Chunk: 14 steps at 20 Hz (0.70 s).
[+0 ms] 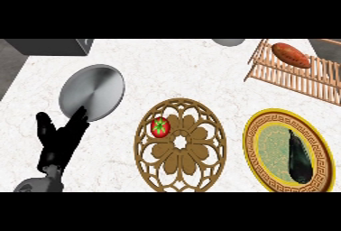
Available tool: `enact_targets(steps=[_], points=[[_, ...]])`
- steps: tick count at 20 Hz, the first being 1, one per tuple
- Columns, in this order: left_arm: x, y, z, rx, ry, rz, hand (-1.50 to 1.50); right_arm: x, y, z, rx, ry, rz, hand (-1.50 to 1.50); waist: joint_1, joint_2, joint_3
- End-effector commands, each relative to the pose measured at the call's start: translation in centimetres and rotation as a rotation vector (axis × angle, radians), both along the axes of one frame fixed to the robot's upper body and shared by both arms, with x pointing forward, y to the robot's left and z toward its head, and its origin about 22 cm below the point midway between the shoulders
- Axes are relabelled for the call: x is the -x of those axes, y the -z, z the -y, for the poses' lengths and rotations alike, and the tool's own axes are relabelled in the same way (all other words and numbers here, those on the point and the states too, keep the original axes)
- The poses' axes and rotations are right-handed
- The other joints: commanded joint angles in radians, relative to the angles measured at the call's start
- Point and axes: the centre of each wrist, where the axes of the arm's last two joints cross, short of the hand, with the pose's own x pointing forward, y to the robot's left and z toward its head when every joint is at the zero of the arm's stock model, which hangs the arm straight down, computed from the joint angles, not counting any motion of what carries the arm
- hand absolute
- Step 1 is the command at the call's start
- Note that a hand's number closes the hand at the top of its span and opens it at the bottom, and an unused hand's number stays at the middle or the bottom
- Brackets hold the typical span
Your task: Pick the sweet potato from the placemat and place it in the tiered shelf
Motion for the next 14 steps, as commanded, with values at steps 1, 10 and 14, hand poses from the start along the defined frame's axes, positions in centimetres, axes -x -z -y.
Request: enact_targets(steps=[1,10,14], points=[[0.4,0.6,0.1,0.009,0.005,-0.007,0.00,3.6,-0.8,3.9,-0.051,0.133,0.063,-1.50,0.001,0.004,0.001],[0.5,1.2,0.4,0.017,-0.006,0.004,0.00,11.6,-1.2,10.3,-0.139,0.122,0.091,-1.50,-0.014,-0.002,0.001],[0.3,-0.1,-0.3,-0.005,-0.019,-0.001,0.00,14.6,-1.0,12.1,-0.135,0.086,0.086,-1.50,-0.011,-0.003,0.001]])
